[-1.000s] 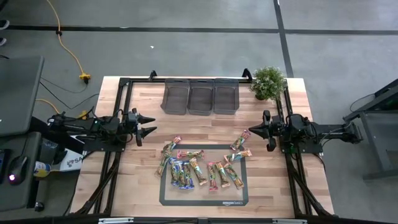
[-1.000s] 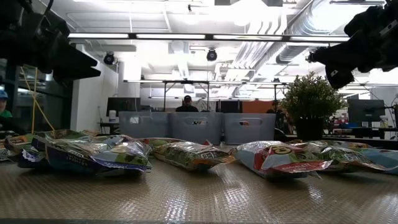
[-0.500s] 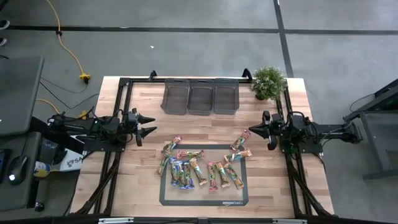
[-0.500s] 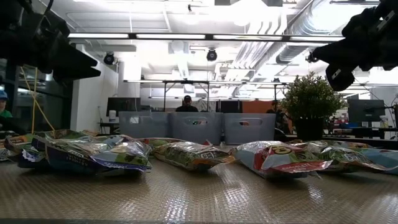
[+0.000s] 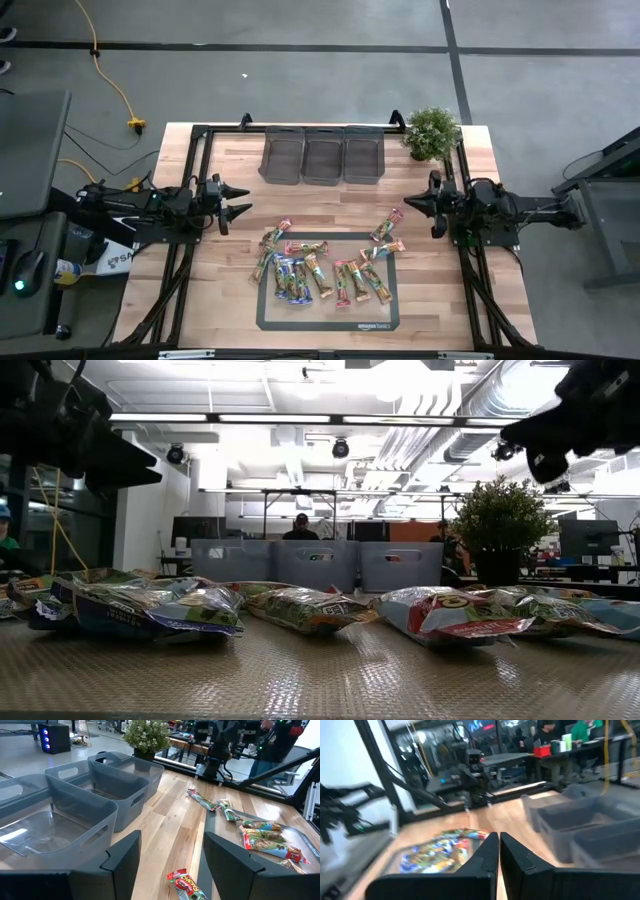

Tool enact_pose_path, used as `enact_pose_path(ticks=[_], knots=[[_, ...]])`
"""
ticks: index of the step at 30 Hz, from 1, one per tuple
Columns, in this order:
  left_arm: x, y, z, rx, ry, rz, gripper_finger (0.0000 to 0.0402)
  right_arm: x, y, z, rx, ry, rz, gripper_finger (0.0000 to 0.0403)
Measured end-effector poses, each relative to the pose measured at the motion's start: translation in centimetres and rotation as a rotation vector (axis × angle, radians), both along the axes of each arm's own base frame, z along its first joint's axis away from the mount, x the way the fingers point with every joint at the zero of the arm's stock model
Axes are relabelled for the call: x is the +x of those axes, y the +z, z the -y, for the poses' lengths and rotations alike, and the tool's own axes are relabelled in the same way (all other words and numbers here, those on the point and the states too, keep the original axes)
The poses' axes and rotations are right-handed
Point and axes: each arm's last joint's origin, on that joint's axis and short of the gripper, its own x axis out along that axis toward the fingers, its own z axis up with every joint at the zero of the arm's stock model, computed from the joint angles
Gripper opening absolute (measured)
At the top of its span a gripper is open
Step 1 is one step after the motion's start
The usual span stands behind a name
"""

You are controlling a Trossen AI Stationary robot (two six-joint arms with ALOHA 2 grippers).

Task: Pick and place Granola Bars by type
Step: Put the red granola bar into the right black bin

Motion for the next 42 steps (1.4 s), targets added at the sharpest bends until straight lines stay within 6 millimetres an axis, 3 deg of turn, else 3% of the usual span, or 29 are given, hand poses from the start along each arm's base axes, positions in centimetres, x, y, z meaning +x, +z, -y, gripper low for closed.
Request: enact_pose_path(ticks=[8,14,21,26,36,42], knots=[[0.0,0.0,0.0,0.0,0.0,0.0,0.0211,0.0,7.2,0.4,-0.252,-0.125,-0.247,0.0],[0.0,0.0,0.0,0.0,0.0,0.0,0.0211,2.6,10.4,0.5,-0.374,-0.107,-0.494,0.0],[0.0,0.0,0.0,0.0,0.0,0.0,0.0211,6.8,9.7,0.4,-0.429,0.052,-0.855,0.0],[0.0,0.0,0.0,0.0,0.001,0.0,0.0211,9.3,9.0,0.1,-0.477,0.203,-1.005,0.0],[0.0,0.0,0.0,0.0,0.0,0.0,0.0211,12.3,8.9,-0.1,-0.538,0.376,-1.125,0.0004],[0.0,0.0,0.0,0.0,0.0,0.0,0.0211,13.2,8.0,-0.4,-0.484,0.503,-1.112,0.0053]])
